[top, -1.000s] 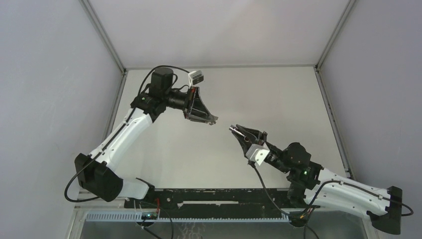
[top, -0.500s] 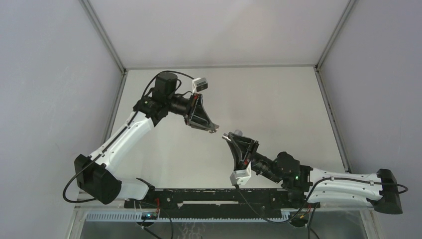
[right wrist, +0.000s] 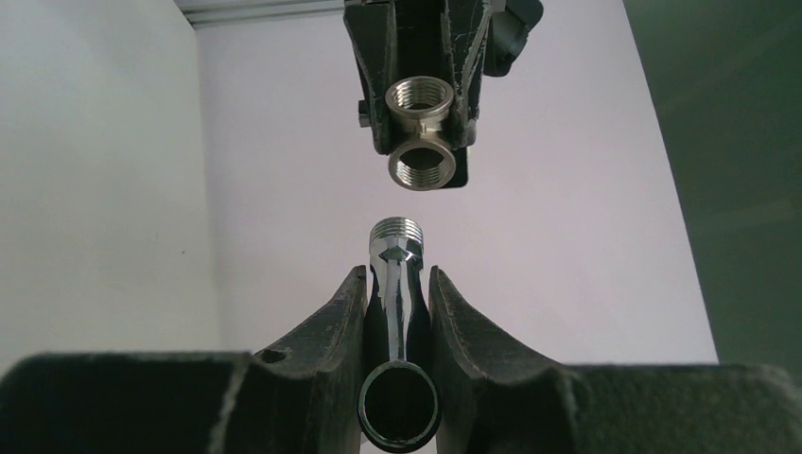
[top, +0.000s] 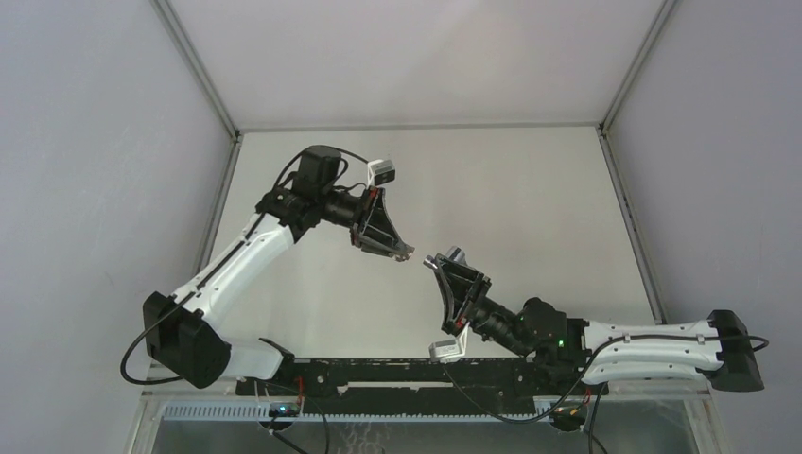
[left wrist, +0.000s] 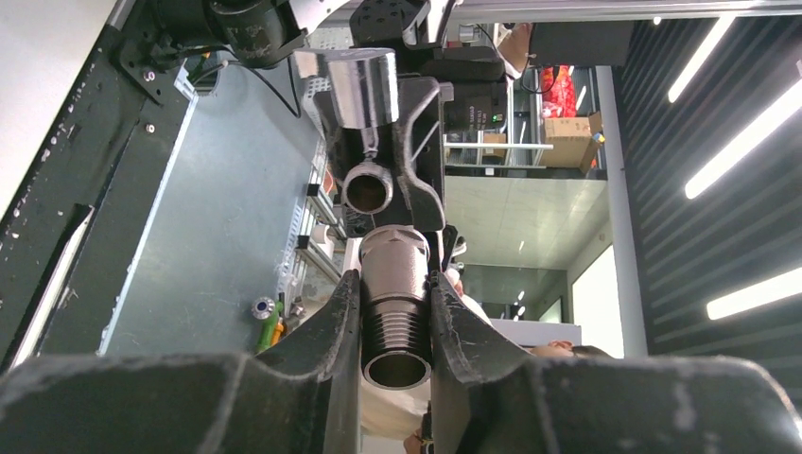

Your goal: Install the water faucets

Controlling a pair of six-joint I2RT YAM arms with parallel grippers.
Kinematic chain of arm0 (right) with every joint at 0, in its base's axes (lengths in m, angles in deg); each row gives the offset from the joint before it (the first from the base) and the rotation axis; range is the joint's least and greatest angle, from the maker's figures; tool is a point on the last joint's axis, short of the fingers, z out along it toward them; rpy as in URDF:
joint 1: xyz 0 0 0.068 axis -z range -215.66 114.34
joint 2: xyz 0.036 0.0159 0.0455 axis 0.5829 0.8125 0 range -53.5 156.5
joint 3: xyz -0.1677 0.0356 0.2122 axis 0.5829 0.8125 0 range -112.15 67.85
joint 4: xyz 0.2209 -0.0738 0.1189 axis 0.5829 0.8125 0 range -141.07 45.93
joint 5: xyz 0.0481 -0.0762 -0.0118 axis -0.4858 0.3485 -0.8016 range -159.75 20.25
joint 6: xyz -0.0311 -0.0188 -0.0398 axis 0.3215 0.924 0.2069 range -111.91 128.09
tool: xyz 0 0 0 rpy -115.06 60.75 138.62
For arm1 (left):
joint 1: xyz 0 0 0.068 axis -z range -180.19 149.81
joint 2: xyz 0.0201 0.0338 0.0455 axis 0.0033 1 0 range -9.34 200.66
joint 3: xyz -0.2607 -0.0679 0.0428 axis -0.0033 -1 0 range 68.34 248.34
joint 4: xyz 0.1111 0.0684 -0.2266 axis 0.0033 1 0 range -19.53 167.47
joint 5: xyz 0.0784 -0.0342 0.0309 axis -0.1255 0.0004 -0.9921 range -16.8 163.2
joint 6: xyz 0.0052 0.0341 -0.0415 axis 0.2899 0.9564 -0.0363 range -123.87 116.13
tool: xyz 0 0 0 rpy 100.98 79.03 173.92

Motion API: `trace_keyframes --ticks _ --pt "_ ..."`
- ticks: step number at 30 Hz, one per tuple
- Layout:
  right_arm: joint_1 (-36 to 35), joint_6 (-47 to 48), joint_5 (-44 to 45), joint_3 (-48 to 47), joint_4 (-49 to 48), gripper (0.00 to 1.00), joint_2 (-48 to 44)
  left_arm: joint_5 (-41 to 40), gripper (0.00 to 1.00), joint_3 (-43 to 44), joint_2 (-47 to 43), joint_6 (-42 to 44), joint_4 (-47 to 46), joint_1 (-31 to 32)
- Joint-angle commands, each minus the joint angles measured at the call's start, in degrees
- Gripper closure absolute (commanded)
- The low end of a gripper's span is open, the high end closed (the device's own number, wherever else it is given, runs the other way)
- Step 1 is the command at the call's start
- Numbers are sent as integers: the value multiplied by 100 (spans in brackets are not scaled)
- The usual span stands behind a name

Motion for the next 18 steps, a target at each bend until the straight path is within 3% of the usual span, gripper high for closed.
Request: trace_keyframes --ticks 1,18 --pt "-105 469 156 -369 -144 100 37 193 100 -204 -211 -14 22 38" --pt "-203 758 -93 -575 -714 100 675 208 100 -154 -132 -77 34 45"
